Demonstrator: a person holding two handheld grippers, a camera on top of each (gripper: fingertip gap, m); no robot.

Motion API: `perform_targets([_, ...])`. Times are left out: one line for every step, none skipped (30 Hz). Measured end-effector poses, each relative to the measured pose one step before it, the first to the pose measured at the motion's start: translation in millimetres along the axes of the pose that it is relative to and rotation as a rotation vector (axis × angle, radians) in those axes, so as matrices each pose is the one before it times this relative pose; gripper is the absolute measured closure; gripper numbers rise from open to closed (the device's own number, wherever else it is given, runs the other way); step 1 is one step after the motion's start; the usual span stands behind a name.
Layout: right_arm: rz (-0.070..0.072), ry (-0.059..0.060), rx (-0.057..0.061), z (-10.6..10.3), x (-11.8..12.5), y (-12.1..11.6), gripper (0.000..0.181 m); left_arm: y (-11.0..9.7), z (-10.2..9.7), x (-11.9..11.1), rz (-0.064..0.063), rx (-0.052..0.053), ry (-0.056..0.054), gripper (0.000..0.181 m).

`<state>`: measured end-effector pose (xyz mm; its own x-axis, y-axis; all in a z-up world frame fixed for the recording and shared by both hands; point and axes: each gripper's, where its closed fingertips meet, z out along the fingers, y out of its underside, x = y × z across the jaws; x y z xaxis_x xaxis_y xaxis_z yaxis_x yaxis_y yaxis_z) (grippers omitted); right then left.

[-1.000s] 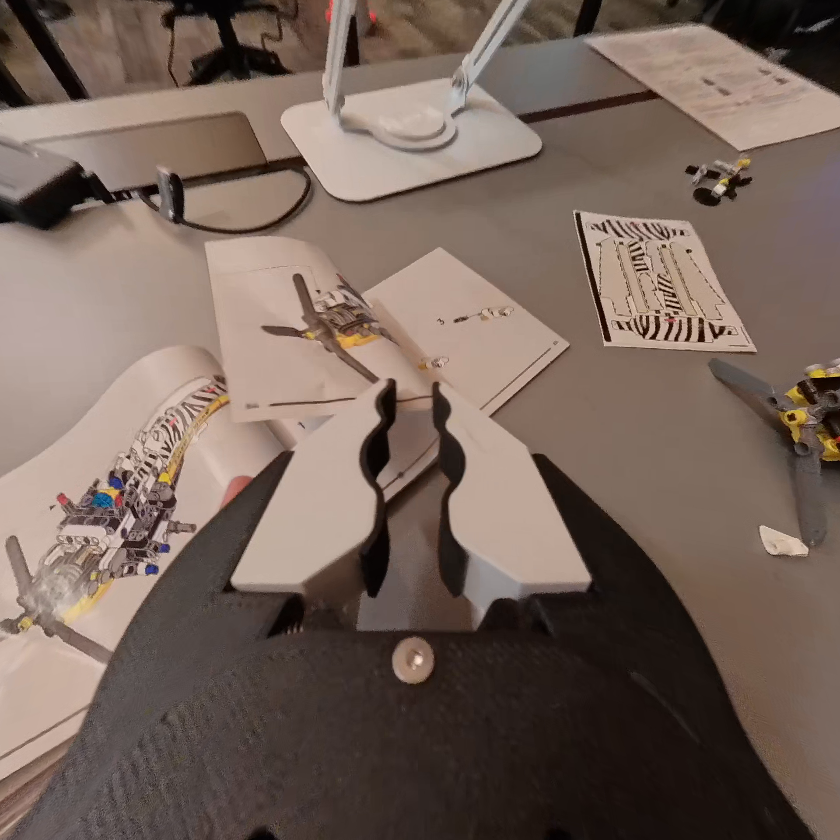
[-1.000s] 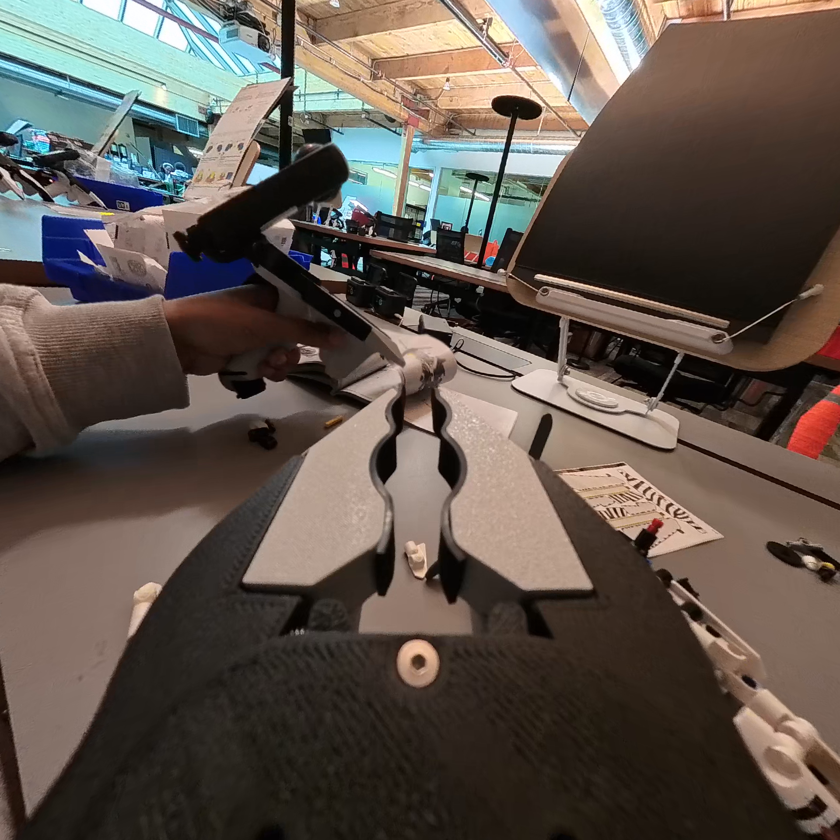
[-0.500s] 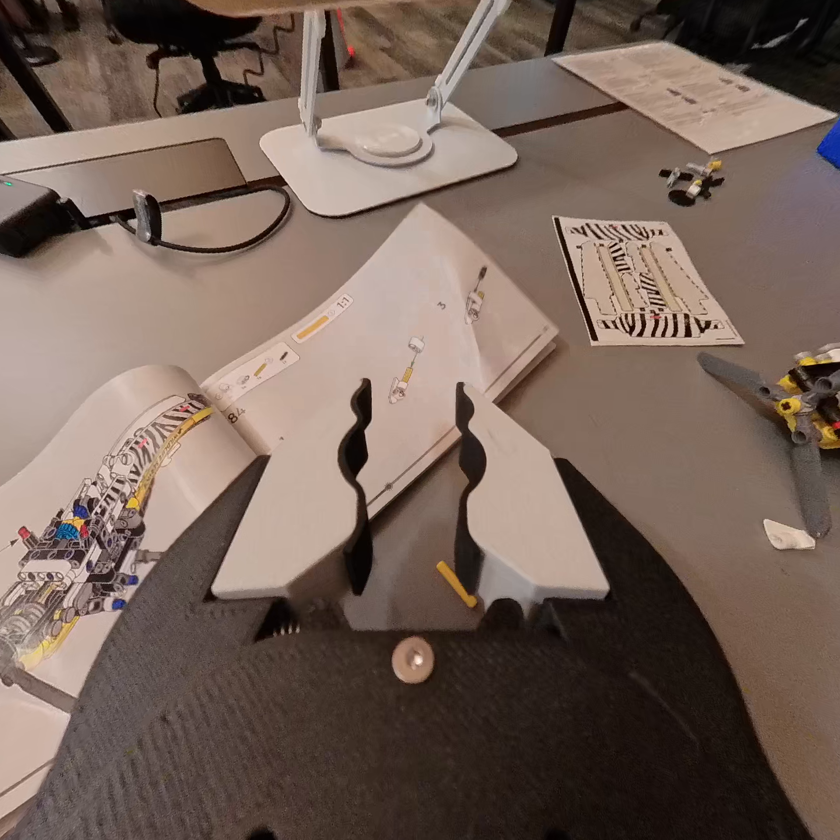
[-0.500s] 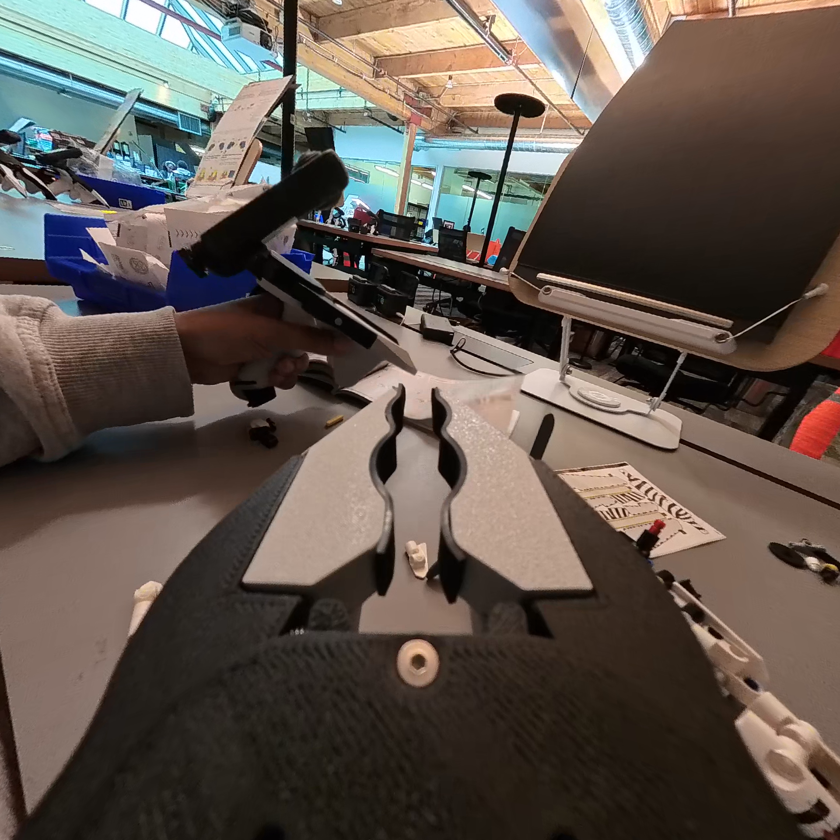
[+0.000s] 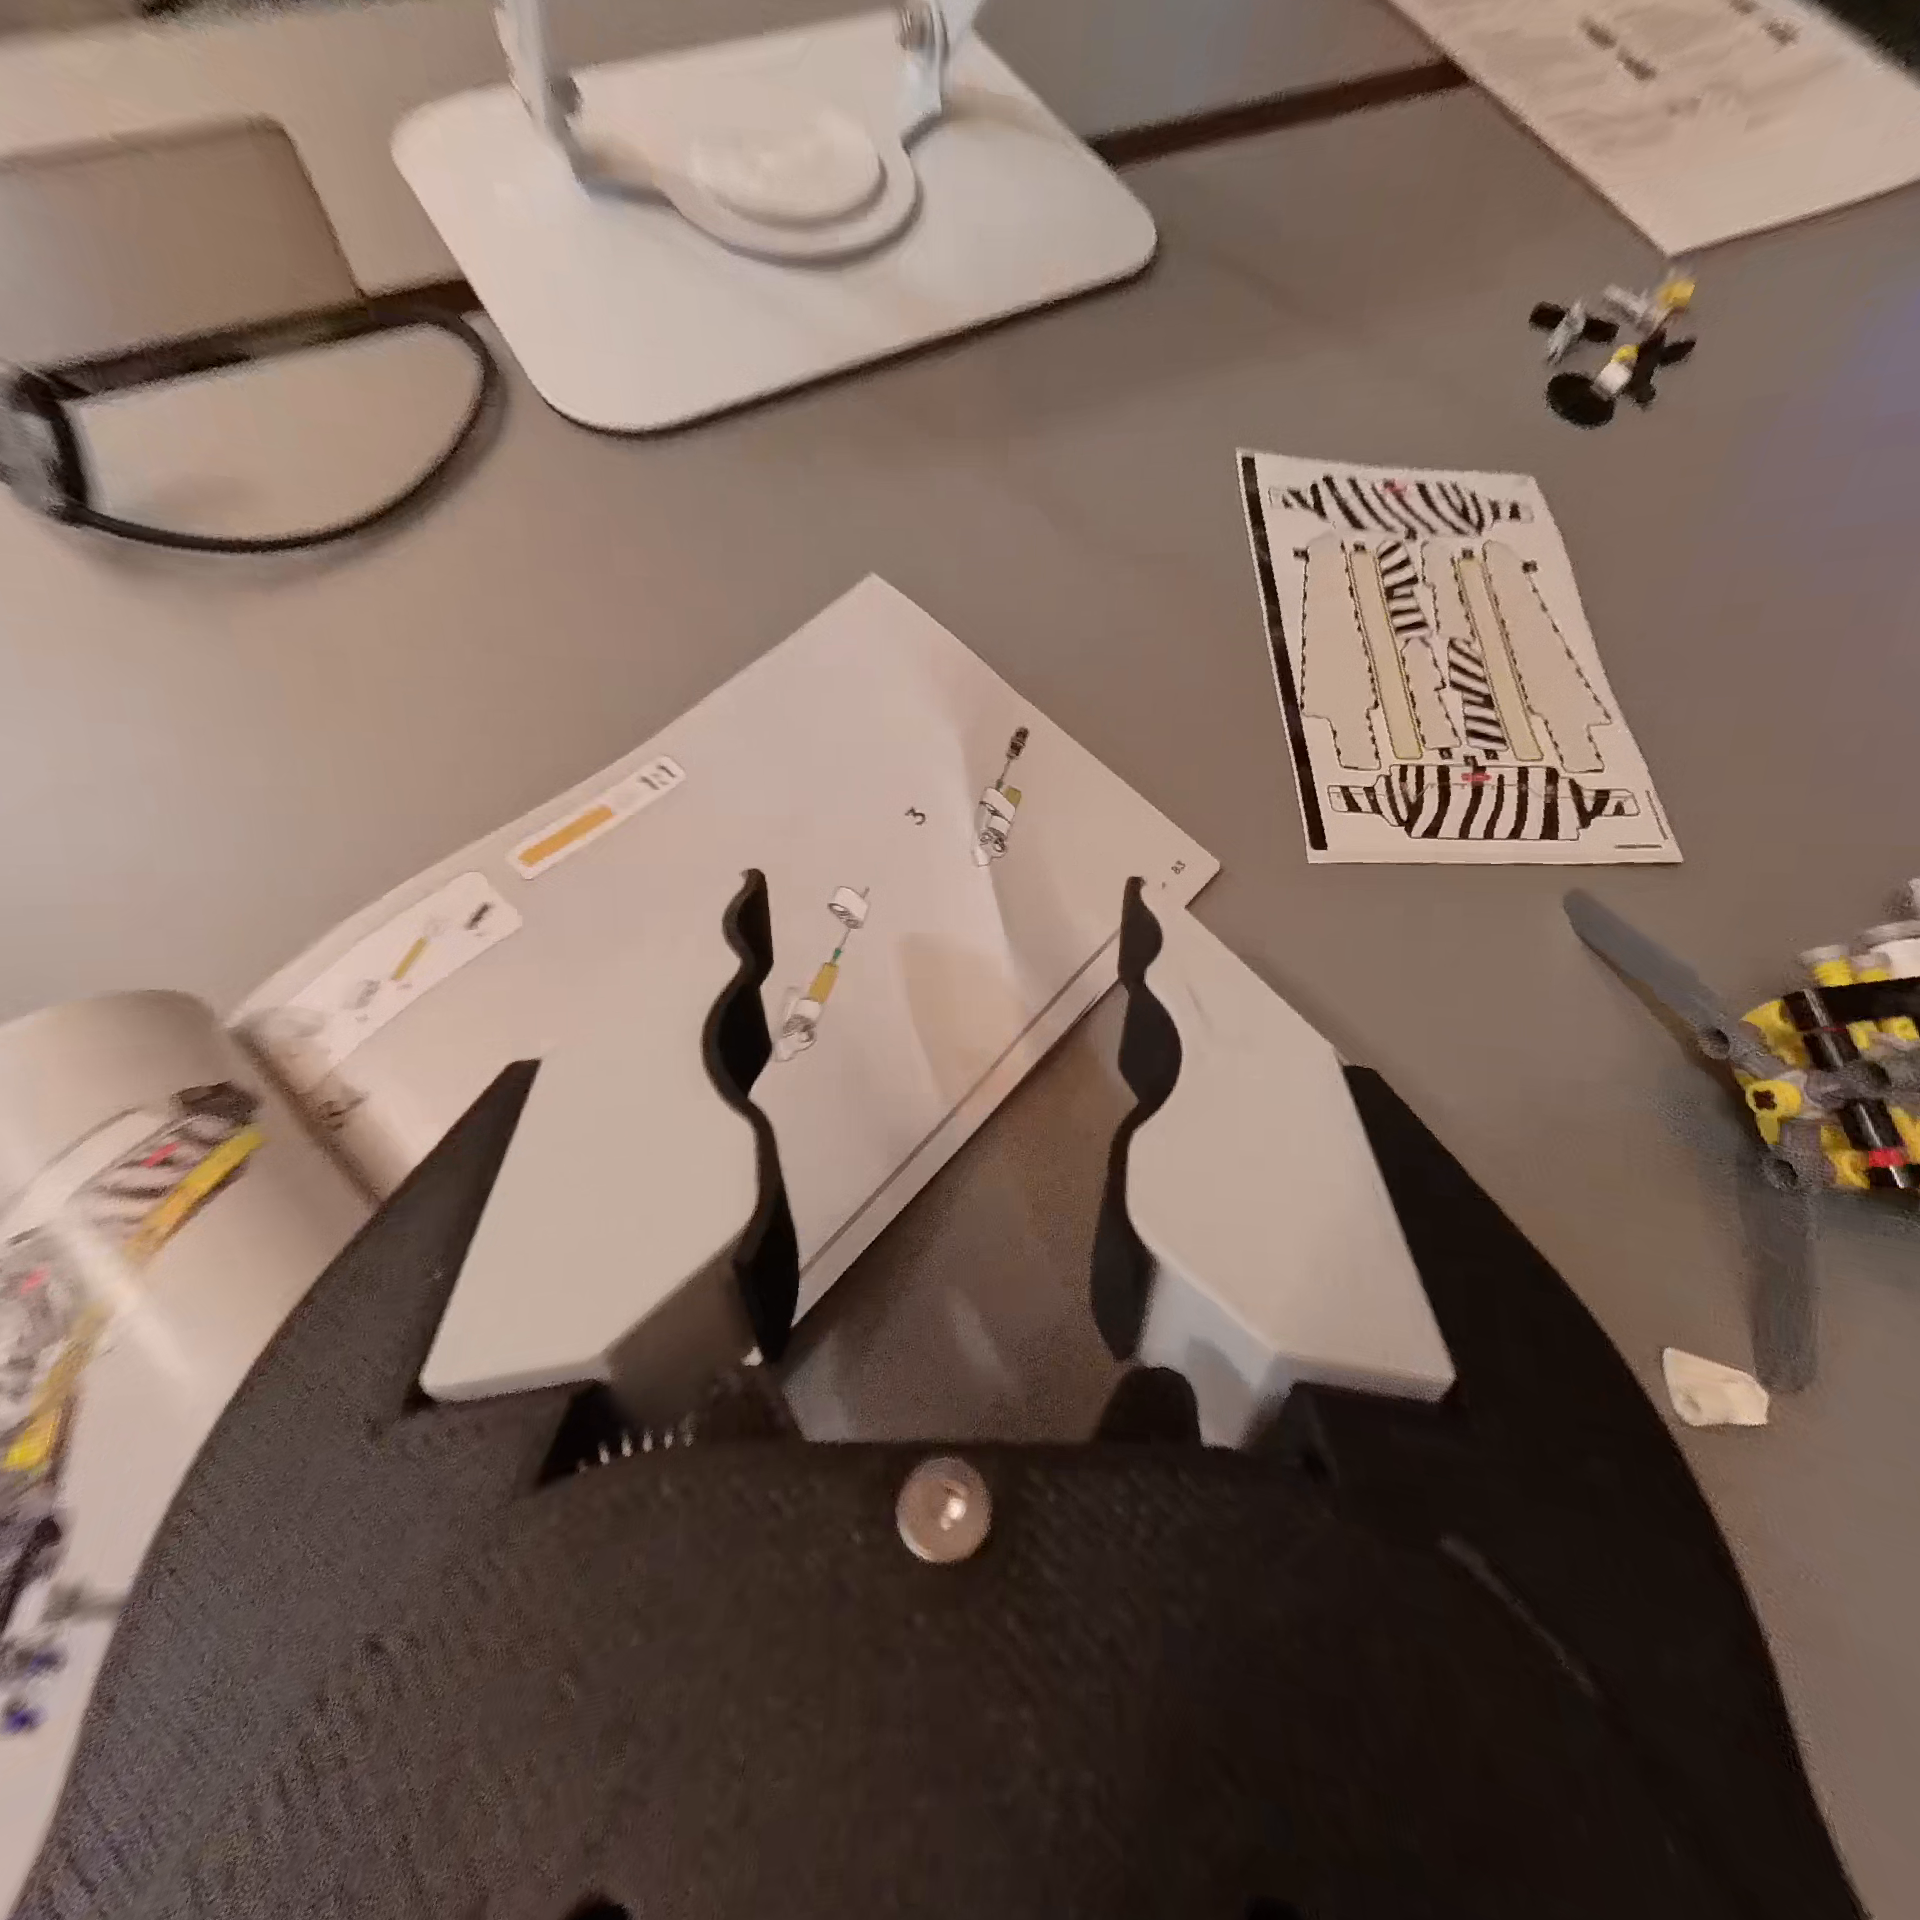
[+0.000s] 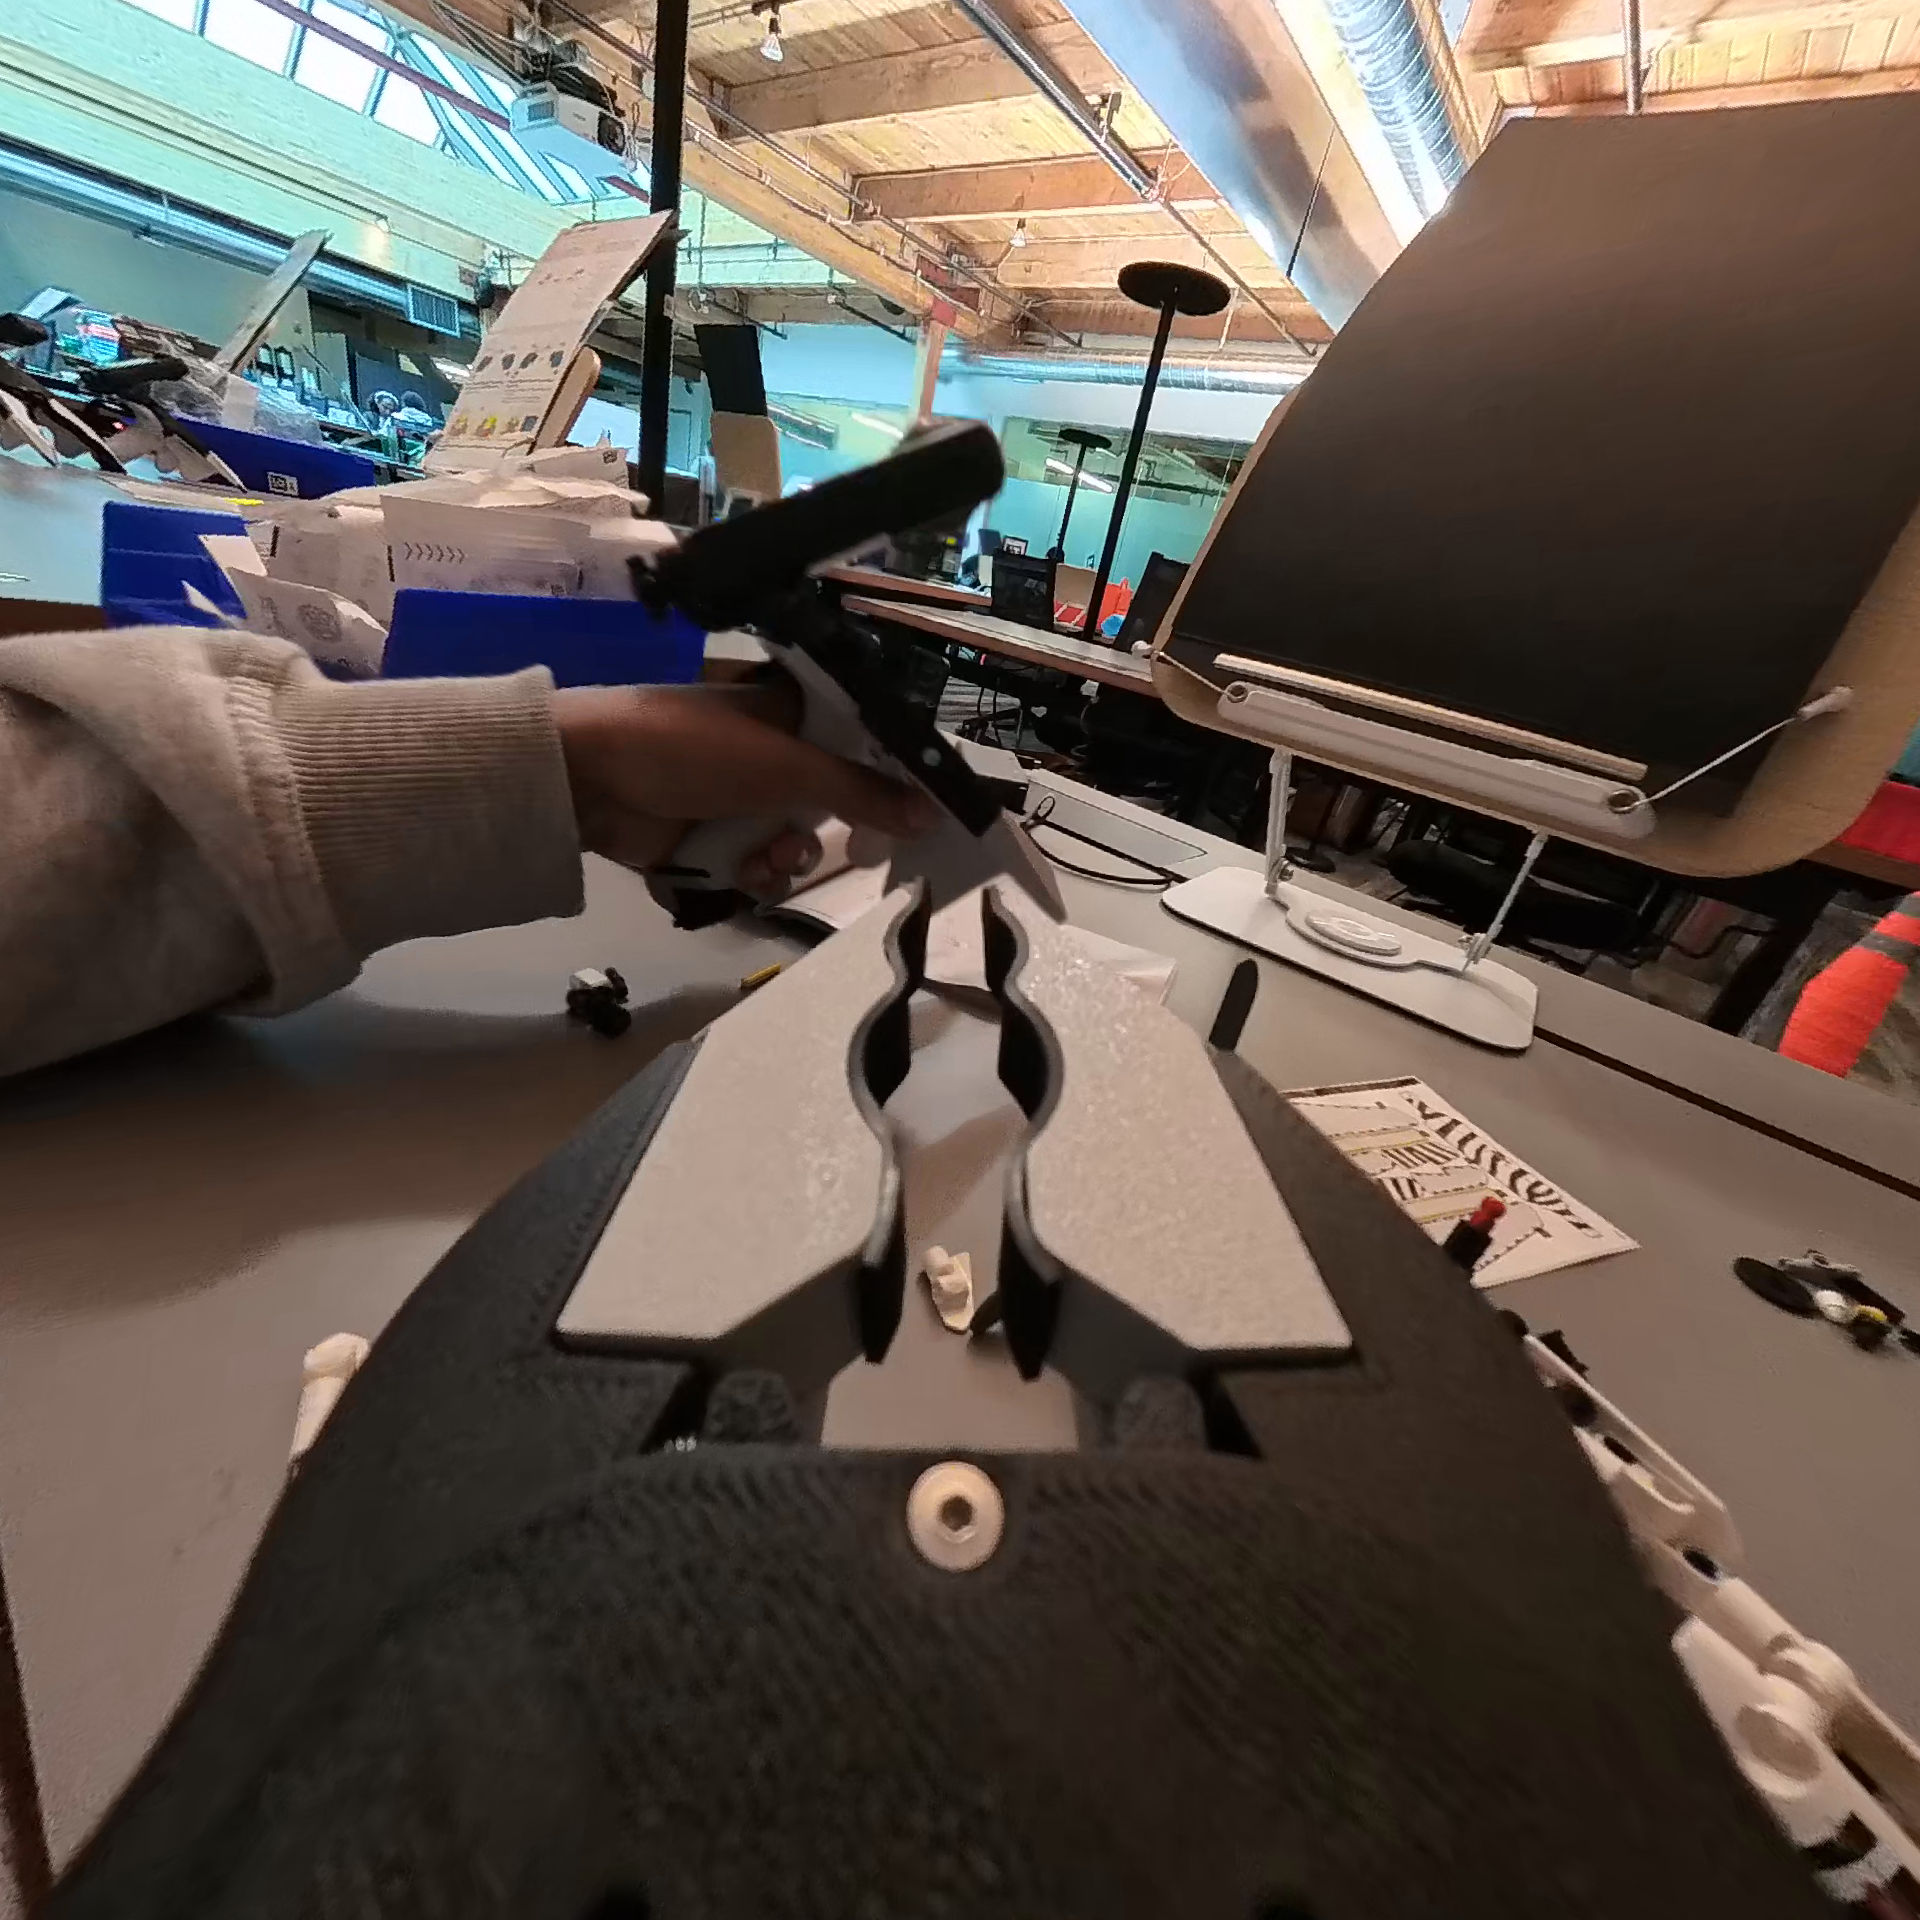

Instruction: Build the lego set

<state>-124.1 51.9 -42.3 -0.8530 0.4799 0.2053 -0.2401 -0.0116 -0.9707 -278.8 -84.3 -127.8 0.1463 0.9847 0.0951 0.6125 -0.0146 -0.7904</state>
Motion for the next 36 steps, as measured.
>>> perform_targets([-0.0015, 0.0003, 0.0024, -0.02, 0.00, -0.29, 0.174, 3.97, 7.59, 2.99, 0.0020, -0.0316, 0.0111, 0.115])
perform_targets([-0.0009, 0.0004, 0.0024, -0.14, 0.18, -0.37, 0.174, 4.47, 6.64, 0.80, 0.0168, -0.0315, -0.0072, 0.117])
perform_targets([-0.0003, 0.0007, 0.0019, -0.04, 0.21, -0.27, 0.174, 4.62, 4.58, -1.78, 0.0283, -0.0287, -0.0285, 0.116])
perform_targets([0.0010, 0.0009, -0.0002, 0.27, 0.38, 0.03, 0.175, 3.47, 1.83, -3.33, 0.0314, -0.0165, -0.0395, 0.116])
perform_targets([0.0027, 0.0027, -0.0037, 0.59, 0.69, 0.44, 0.176, 0.77, -1.08, -5.01, 0.0257, 0.0070, -0.0436, 0.117])
perform_targets([0.0045, 0.0077, -0.0057, 0.65, 1.43, 0.98, 0.178, -1.62, -3.37, -5.56, 0.0133, 0.0247, -0.0343, 0.118])
perform_targets([0.0038, 0.0079, -0.0067, 0.46, 1.48, 1.39, 0.181, -3.49, -4.80, -5.84, -0.0035, 0.0346, -0.0175, 0.121])
perform_targets([0.0029, 0.0045, -0.0065, 0.78, 0.78, 1.75, 0.181, -4.91, -5.45, -6.37, -0.0229, 0.0401, -0.0036, 0.122])
perform_targets([0.0030, 0.0044, -0.0038, 0.47, 0.69, 1.40, 0.181, -5.08, -5.79, -6.68, -0.0390, 0.0393, 0.0086, 0.125])
perform_targets([0.0036, 0.0027, -0.0014, 0.31, 0.61, 1.05, 0.181, -5.22, -6.02, -7.86, -0.0494, 0.0386, 0.0123, 0.127])
perform_targets([0.0049, 0.0024, -0.0008, -0.08, 1.13, 0.83, 0.181, -5.98, -5.95, -8.94, -0.0511, 0.0434, 0.0093, 0.131])
perform_targets([0.0055, 0.0005, -0.0007, 0.82, 0.56, 1.18, 0.181, -5.92, -5.69, -8.55, -0.0350, 0.0436, 0.0115, 0.135])
perform_targets([0.0043, 0.0004, -0.0004, -0.04, 1.12, 0.30, 0.181, -4.62, -5.43, -11.36, -0.0139, 0.0326, -0.0091, 0.138])
perform_targets([0.0043, 0.0009, -0.0020, -0.16, 1.36, 0.34, 0.181, -3.30, -5.65, -15.24, 0.0079, 0.0229, -0.0425, 0.142])
perform_targets([0.0038, -0.0007, -0.0035, 0.08, 0.97, 0.54, 0.181, -2.94, -5.51, -16.07, 0.0206, 0.0234, -0.0597, 0.146])
perform_targets([0.0023, -0.0016, -0.0034, 0.31, 0.75, 0.83, 0.181, -2.70, -4.79, -13.55, 0.0239, 0.0224, -0.0518, 0.148])
perform_targets([0.0005, 0.0001, -0.0022, 0.36, 0.66, 0.68, 0.181, -1.47, -3.75, -10.22, 0.0208, 0.0176, -0.0381, 0.148])
perform_targets([0.0003, 0.0012, -0.0014, 0.56, 0.86, 0.58, 0.181, 0.56, -2.61, -7.91, 0.0120, 0.0098, -0.0278, 0.148])
perform_targets([0.0006, -0.0005, -0.0004, 0.34, 0.91, 0.35, 0.181, 2.85, -1.38, -5.28, 0.0022, -0.0006, -0.0136, 0.149])
perform_targets([0.0001, -0.0004, -0.0009, 0.28, 0.53, 0.26, 0.181, 4.25, -0.26, -3.27, -0.0080, -0.0085, -0.0006, 0.149])
perform_targets([-0.0003, 0.0003, -0.0002, 0.45, 0.46, 0.15, 0.181, 4.74, 0.61, -2.34, -0.0166, -0.0120, 0.0056, 0.150])
perform_targets([-0.0007, 0.0008, 0.0006, 0.46, 0.47, 0.10, 0.181, 3.97, 1.03, -1.82, -0.0209, -0.0143, 0.0074, 0.150])
perform_targets([-0.0013, 0.0006, 0.0012, 0.31, 0.36, -0.01, 0.181, 2.26, 0.71, -0.93, -0.0186, -0.0136, 0.0088, 0.149])
perform_targets([-0.0018, -0.0003, 0.0019, -0.09, 0.29, -0.05, 0.181, 0.73, 0.01, 0.08, -0.0124, -0.0077, 0.0088, 0.149])
perform_targets([-0.0016, -0.0008, 0.0020, 0.09, 0.11, -0.07, 0.181, -0.43, -0.62, 0.93, -0.0041, 0.0024, 0.0061, 0.150])
perform_targets([-0.0018, -0.0016, 0.0024, 0.48, -0.14, 0.10, 0.180, -0.41, -0.66, 1.11, 0.0022, 0.0045, 0.0015, 0.151])
perform_targets([-0.0014, -0.0006, 0.0020, -0.34, -0.20, -0.16, 0.180, 0.19, -0.28, 1.73, 0.0059, -0.0004, 0.0026, 0.154])
perform_targets([-0.0014, 0.0001, 0.0017, -1.08, 0.44, -0.62, 0.180, 0.64, -0.01, 2.57, 0.0058, -0.0037, 0.0066, 0.155])
perform_targets([-0.0019, 0.0003, 0.0026, -0.22, 0.09, -0.52, 0.180, 0.88, 0.38, 2.48, 0.0038, -0.0045, 0.0068, 0.156])
perform_targets([-0.0027, 0.0007, 0.0029, -0.25, 0.10, -0.50, 0.180, 0.96, 0.54, 2.37, 0.0020, -0.0040, 0.0066, 0.157])
perform_targets([-0.0032, 0.0008, 0.0033, -0.26, -0.31, -0.53, 0.180, 0.79, 0.56, 1.78, 0.0034, -0.0035, 0.0045, 0.158])
perform_targets([-0.0035, 0.0008, 0.0036, -1.07, -0.31, -0.88, 0.180, 0.60, 0.35, 1.13, 0.0054, -0.0029, 0.0011, 0.158])
perform_targets([-0.0038, 0.0012, 0.0037, -0.60, -0.22, -0.64, 0.180, 0.40, 0.21, 0.50, 0.0086, -0.0016, -0.0024, 0.159])
perform_targets([-0.0033, 0.0010, 0.0031, -0.13, -0.42, -0.73, 0.180, 0.19, 0.01, 0.36, 0.0125, -0.0011, -0.0049, 0.160])
perform_targets([-0.0026, 0.0010, 0.0027, -0.02, -0.24, -0.92, 0.180, 0.86, 0.35, 0.96, 0.0198, -0.0042, -0.0031, 0.161])
perform_targets([-0.0019, 0.0024, 0.0050, -0.11, -0.12, -1.49, 0.180, 1.57, 0.77, 2.24, 0.0253, -0.0076, 0.0010, 0.160])
